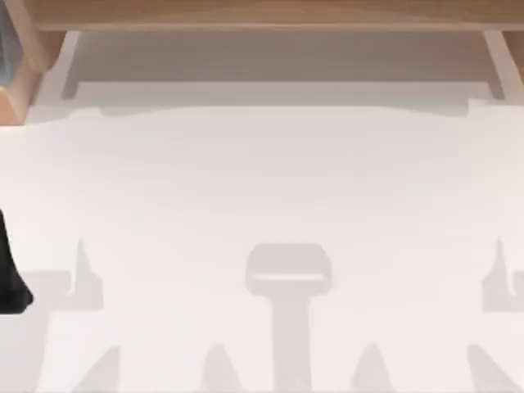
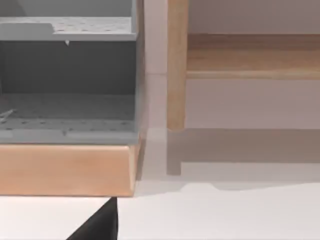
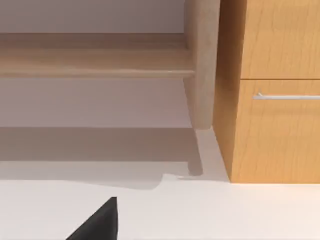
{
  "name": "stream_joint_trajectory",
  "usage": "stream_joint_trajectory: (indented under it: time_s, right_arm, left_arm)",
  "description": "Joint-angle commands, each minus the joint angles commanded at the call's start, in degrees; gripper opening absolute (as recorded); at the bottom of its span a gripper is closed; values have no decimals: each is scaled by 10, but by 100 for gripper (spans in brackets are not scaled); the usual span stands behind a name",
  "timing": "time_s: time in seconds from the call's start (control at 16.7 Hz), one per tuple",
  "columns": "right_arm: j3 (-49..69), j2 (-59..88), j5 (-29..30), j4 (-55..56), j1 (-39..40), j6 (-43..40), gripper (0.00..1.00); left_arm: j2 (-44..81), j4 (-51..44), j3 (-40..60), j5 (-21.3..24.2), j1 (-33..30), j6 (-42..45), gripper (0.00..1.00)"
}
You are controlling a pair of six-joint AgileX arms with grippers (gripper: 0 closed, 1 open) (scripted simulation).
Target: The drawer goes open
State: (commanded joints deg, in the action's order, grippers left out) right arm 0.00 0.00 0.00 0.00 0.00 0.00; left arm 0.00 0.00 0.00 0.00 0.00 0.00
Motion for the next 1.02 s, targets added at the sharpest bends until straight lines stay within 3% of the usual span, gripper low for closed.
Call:
stream_joint_trajectory:
  time_s: [0.36, 1.02]
  right_arm:
    - [55, 64, -26, 27, -21, 0, 100]
    - [346, 503, -155, 161, -161, 8, 100]
  left_arm:
    - [0, 0, 0, 0, 0, 0, 100]
    - [0, 0, 0, 0, 0, 0, 100]
